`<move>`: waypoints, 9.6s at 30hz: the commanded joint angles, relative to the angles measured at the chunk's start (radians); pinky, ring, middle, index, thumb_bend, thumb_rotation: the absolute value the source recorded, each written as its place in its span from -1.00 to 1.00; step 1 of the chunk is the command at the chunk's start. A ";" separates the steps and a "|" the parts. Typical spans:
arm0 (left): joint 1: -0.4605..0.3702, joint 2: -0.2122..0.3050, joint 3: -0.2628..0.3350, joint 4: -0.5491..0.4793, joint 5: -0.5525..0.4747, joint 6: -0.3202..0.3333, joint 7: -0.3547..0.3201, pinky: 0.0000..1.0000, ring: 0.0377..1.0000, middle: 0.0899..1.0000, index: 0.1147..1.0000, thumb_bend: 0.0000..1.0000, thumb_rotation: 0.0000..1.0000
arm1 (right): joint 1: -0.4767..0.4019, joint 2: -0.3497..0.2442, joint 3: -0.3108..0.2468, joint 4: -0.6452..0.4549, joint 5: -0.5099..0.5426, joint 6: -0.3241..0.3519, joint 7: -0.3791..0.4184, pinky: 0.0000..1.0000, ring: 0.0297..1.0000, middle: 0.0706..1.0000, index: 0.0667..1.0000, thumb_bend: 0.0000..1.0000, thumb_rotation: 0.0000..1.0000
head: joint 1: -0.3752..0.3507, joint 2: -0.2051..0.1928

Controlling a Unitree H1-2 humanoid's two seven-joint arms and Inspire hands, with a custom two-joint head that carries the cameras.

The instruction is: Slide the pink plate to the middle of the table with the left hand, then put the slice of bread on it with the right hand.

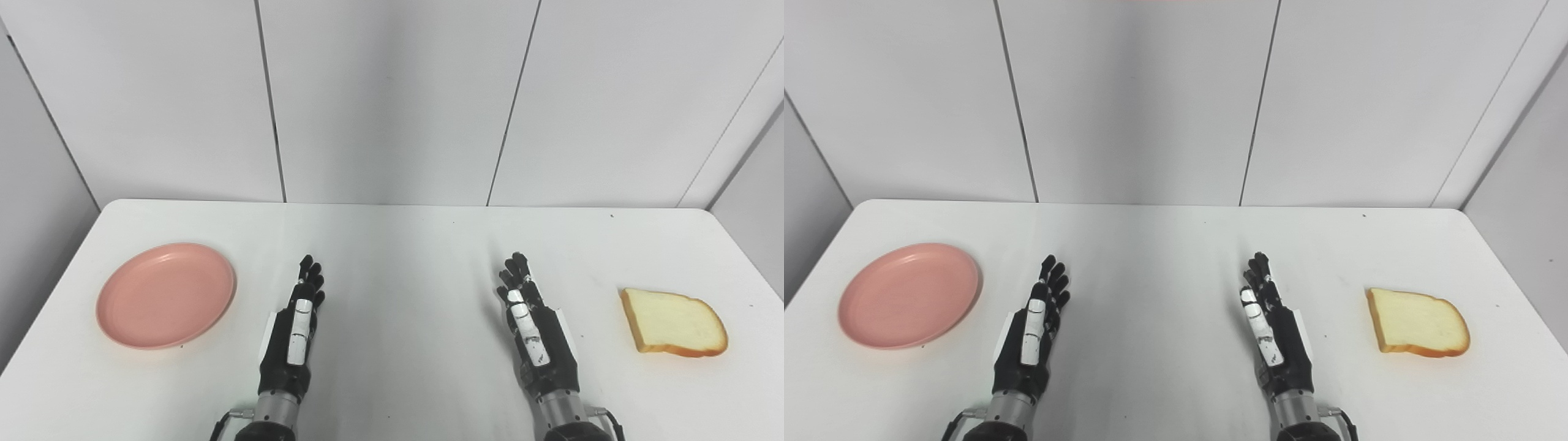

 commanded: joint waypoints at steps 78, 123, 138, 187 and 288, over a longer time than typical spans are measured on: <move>-0.222 0.181 0.338 -0.056 -0.169 0.027 0.111 1.00 0.98 0.97 0.95 0.64 1.00 | -0.028 -0.089 -0.066 0.082 0.143 -0.069 0.110 1.00 0.99 1.00 1.00 0.41 0.44 | 0.522 -0.174; -0.253 0.318 0.431 0.290 -0.118 -0.086 0.277 0.62 0.54 0.47 0.44 0.70 1.00 | -0.039 -0.106 -0.071 0.121 0.163 -0.097 0.148 0.97 0.91 0.93 0.94 0.41 0.39 | 0.583 -0.211; -0.252 0.294 0.354 0.293 -0.172 -0.020 0.151 0.53 0.55 0.50 0.47 0.77 0.97 | -0.042 -0.106 -0.071 0.134 0.158 -0.105 0.148 0.98 0.92 0.93 0.92 0.40 0.39 | 0.578 -0.210; -0.171 0.071 0.146 0.155 -0.242 0.139 -0.100 0.78 0.71 0.65 0.61 0.55 1.00 | -0.031 -0.061 -0.045 0.096 0.080 -0.120 0.118 1.00 1.00 1.00 1.00 0.32 0.48 | 0.273 -0.145; -0.080 0.081 0.073 0.310 -0.162 -0.132 -0.177 1.00 1.00 1.00 1.00 0.60 0.98 | -0.207 -0.897 0.045 -0.075 -0.604 0.318 0.327 0.87 0.94 0.92 0.91 1.00 -0.28 | -0.451 -0.164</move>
